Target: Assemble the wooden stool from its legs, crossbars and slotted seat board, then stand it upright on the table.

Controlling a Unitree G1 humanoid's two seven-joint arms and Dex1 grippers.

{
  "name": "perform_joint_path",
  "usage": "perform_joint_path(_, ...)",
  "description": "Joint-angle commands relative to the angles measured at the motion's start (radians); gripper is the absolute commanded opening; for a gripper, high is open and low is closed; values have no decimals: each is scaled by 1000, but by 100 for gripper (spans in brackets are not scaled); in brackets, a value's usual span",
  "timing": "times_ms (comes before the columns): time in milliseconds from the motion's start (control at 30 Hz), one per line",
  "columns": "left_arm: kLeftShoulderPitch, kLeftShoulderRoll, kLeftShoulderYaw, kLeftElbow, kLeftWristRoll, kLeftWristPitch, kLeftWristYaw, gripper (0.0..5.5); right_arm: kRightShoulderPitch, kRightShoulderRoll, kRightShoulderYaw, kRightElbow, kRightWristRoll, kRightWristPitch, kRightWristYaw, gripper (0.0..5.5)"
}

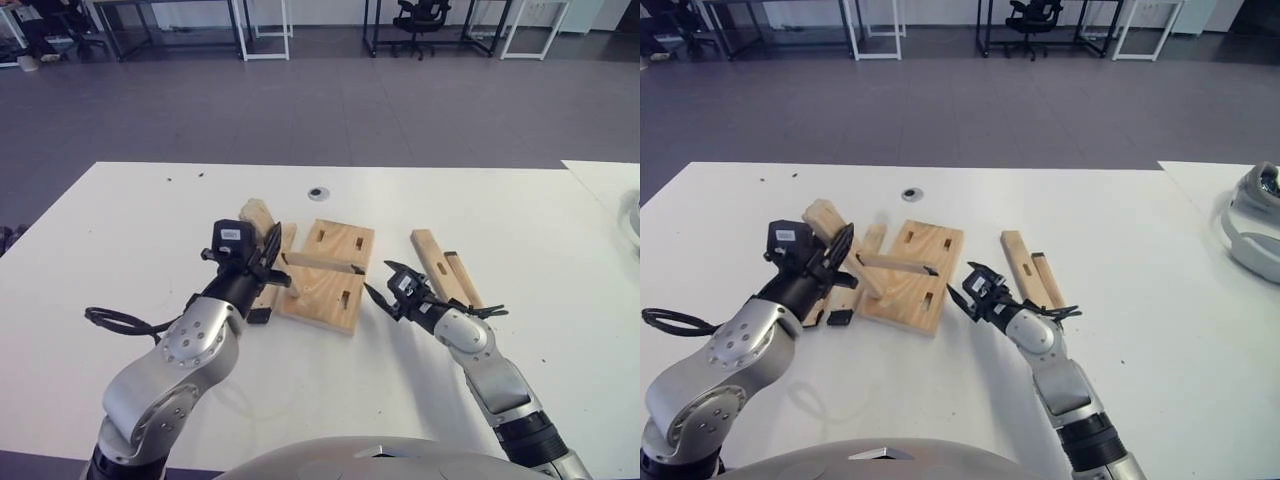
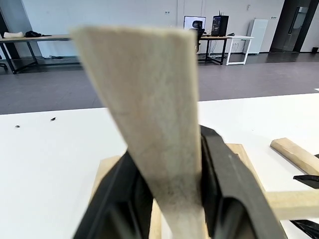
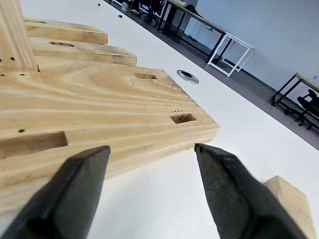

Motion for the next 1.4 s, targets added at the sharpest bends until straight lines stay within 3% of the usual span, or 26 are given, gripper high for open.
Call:
perform_joint_path(33, -50, -37, 6, 39, 65, -16, -51, 105, -32, -4, -35, 22, -10, -14, -27, 316)
perform_joint_path(100, -73, -87, 44, 19, 21, -88, -108, 105, -43, 7, -45, 31, -15, -18, -49, 316)
perform_joint_path(267, -77, -187, 140, -3, -170, -137, -193, 194, -64, 34, -72, 41, -15, -13, -107, 316)
perform_joint_path(367, -43, -184, 176, -7, -317, -102, -218, 245, -96, 39, -130, 57, -1, 10, -149, 316)
perform_joint_path(467, -94, -118, 196, -53, -417, -80, -247, 299, -140, 18, -193, 61, 13, 22, -161, 316)
perform_joint_path(567, -383, 33, 401, 22, -521, -135, -234, 368, -185, 0, -258, 60, 37, 33, -166, 316)
perform_joint_path(633, -410, 97, 471, 143, -408, -166, -253, 371, -212, 1, -279, 80, 41, 31, -179, 316)
perform_joint_path(733, -202, 138, 374, 304, -182, -167, -322, 371, -227, 0, -295, 106, 43, 31, -185, 316)
perform_joint_path(800, -73, 179, 231, 373, -33, -186, -412, 371, -225, -6, -309, 140, 45, 34, -189, 316)
perform_joint_path(933, -91, 152, 86, 441, 58, -128, -505, 371, -226, -10, -309, 189, 32, 40, -197, 316)
perform_joint_path(1133, -100, 61, 55, 523, 87, 17, -489, 371, -242, -13, -301, 236, 25, 35, -205, 316)
perform_joint_path(1400, -54, 43, 18, 601, 234, 3, -515, 371, -228, 12, -274, 231, 25, 37, -215, 316)
